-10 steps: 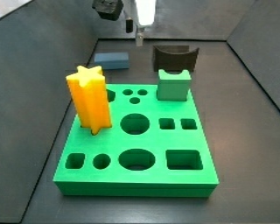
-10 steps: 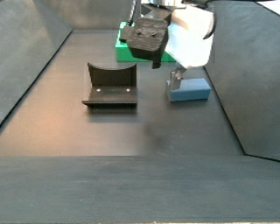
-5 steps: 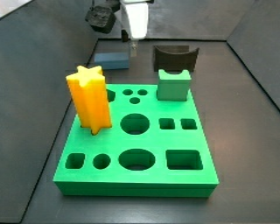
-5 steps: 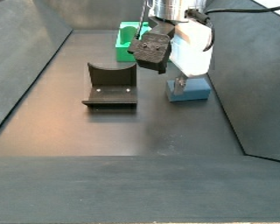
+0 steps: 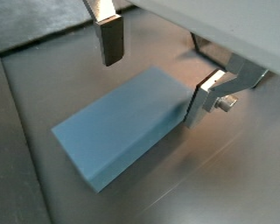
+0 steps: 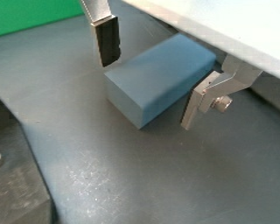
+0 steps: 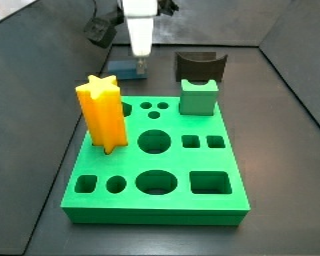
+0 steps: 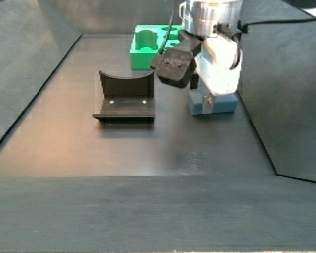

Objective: Pick up the rectangle object. Move up. Place the rectangle object on the fixture. Regrasp the rectangle object. Move to above the board. Insert the rectangle object.
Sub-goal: Pick up the rectangle object.

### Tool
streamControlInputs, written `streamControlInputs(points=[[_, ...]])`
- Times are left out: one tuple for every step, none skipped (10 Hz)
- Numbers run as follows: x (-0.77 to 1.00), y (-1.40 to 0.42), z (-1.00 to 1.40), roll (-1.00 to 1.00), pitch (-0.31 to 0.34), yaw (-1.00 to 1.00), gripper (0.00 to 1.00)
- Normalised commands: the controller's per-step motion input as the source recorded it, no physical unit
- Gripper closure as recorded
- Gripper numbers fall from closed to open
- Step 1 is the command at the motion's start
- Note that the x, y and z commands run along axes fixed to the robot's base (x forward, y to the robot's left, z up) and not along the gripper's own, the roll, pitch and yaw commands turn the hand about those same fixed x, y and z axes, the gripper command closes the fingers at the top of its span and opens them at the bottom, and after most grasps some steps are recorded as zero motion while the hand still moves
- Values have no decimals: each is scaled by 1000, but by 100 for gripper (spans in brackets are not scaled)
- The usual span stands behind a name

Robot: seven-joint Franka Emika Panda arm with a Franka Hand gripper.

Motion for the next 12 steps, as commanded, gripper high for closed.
streamControlInputs(points=[[31,0,-866,120,49,-446,0],[0,57,-171,0,0,-309,0],[0,6,0,-31,0,0,0],[0,0,0,0,0,0,0],[0,0,0,0,0,0,100],[0,0,0,0,0,0,100],[0,0,0,0,0,0,100],[0,0,0,0,0,0,100],[0,0,0,0,0,0,100],[0,0,0,0,0,0,100],[0,0,0,0,0,0,100],[0,0,0,0,0,0,100]])
